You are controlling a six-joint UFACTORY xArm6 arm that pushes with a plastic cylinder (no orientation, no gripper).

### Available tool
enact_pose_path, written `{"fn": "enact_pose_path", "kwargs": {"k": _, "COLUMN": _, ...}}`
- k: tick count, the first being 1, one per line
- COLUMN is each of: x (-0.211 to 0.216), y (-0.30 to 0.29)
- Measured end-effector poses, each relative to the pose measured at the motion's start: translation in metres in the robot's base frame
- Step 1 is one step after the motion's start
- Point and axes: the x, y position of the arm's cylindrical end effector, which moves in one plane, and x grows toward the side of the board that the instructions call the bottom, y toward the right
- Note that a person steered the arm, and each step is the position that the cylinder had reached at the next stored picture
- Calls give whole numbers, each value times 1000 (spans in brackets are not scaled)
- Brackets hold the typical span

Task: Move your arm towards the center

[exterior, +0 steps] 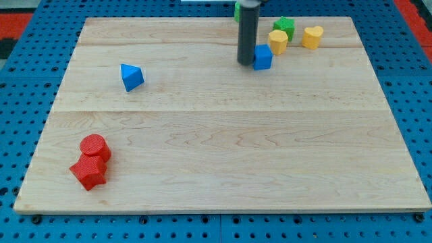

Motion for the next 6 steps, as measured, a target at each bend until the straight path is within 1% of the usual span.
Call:
{"fn": "enact_pose_path", "kwargs": {"k": 1, "x": 4, "y": 25}}
{"fn": "enact_pose_path", "kwargs": {"k": 2, "x": 25, "y": 6}}
{"fn": "enact_pose_path", "kwargs": {"k": 3, "x": 25, "y": -5}}
{"fn": "enact_pose_path", "kwargs": {"k": 5, "x": 25, "y": -8}}
{"fn": "enact_pose_path", "kwargs": {"k": 6, "x": 25, "y": -26}}
